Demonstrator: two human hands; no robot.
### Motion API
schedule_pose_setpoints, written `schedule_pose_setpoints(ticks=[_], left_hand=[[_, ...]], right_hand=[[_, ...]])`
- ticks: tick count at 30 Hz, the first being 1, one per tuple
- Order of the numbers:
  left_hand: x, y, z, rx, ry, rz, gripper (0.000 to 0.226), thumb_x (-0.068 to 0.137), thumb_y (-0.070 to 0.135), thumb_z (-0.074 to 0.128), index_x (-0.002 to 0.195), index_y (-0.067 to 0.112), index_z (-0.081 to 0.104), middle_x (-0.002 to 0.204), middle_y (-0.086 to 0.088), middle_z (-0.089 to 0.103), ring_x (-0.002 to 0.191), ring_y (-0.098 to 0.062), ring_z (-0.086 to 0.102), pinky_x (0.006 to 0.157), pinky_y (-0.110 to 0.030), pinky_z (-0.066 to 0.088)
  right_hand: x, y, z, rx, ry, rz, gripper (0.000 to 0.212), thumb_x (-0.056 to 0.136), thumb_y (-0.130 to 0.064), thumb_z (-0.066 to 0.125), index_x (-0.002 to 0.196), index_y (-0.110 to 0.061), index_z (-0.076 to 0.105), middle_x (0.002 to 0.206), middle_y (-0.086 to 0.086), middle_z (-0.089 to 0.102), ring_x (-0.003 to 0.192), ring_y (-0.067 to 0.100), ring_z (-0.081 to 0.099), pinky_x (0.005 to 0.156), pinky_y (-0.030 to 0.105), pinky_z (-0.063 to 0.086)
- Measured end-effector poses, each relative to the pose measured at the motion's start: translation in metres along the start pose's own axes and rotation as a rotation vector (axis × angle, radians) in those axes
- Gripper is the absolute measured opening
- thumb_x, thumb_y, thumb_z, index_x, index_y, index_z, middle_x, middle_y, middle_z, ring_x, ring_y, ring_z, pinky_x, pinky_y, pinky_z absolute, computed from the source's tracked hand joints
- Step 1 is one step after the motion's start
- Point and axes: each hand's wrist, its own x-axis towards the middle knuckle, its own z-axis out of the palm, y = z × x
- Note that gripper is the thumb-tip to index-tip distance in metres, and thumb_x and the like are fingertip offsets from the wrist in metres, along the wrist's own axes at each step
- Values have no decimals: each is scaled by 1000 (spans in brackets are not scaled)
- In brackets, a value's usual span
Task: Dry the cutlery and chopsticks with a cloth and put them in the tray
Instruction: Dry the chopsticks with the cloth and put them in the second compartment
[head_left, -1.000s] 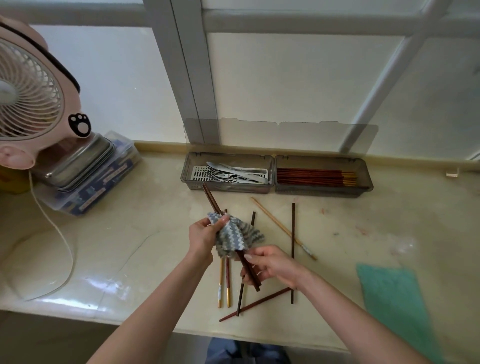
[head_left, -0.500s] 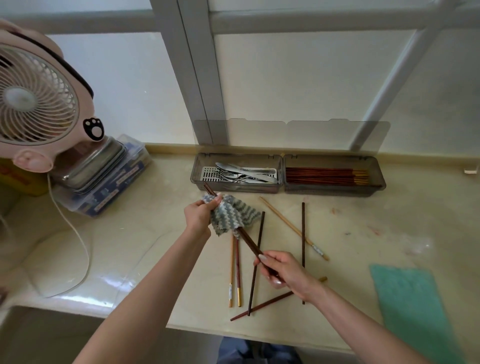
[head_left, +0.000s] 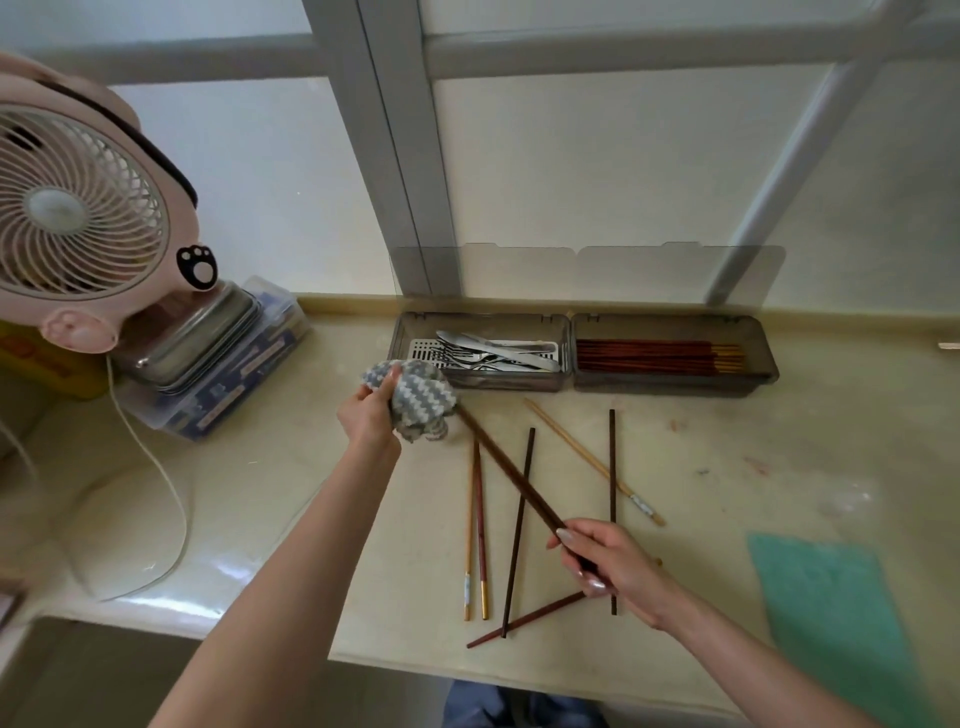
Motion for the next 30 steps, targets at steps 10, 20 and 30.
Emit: schedule_pose_setpoints(ticks=[10,20,30], left_hand=[[-32,-40,5,43,-445,-97,24,96,20,48,94,0,63,87,-11,69,70,-15,71,63,-27,58],[-49,-36,16,256,-375,52,20,88,20,62,91,0,65,88,-14,68,83,-26,67,80,-36,56],[-83,-81,4,319,-517,-121,27,88,16,61,100,-8,64,95,-20,69,84,-25,68,77,-30,56]], right_hand=[[10,-5,10,-74,63,-75,21,97,-15,48,98,-3,65,60,5,49,43,13,33,43,26,23],[7,0,25,50,46,-96,21,97,-12,48,103,-1,65,58,5,48,43,12,31,41,21,24],[30,-30,35,37,198,-87,24,98,-15,47,97,7,57,61,3,53,46,12,40,45,26,29]])
